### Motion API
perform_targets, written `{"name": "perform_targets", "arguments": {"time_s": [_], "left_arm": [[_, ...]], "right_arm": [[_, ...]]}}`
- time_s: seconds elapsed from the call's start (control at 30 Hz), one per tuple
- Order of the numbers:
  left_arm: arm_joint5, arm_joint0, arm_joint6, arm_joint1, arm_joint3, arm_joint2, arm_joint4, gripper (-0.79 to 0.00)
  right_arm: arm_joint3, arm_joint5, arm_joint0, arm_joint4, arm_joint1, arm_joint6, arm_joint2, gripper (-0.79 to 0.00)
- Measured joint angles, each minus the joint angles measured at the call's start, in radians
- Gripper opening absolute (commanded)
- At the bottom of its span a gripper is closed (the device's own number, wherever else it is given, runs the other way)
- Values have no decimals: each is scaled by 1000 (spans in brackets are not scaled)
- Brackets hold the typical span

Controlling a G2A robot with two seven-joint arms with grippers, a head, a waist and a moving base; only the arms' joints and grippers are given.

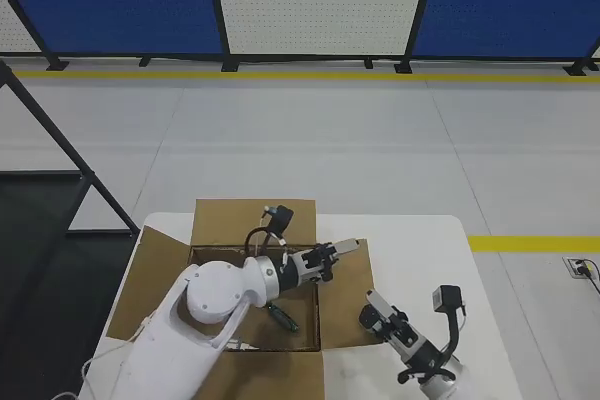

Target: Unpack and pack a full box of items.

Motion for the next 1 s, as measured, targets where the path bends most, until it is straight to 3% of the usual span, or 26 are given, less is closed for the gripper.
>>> {"name": "perform_targets", "arguments": {"time_s": [0.1,0.33,0.63,0.83,1.0], "left_arm": [[-26,62,1,17,-65,-92,-35,0],[-113,280,33,55,-262,-363,-107,0],[-238,536,94,75,-404,-680,-260,0],[-300,656,127,76,-424,-819,-355,0],[-300,656,128,76,-423,-817,-354,0]], "right_arm": [[4,12,-4,-4,3,-9,-2,0],[39,23,0,18,8,-13,-5,0],[99,31,31,35,15,-1,-24,0],[107,67,38,17,20,-2,-35,0],[101,109,37,-27,24,-18,-56,0]]}}
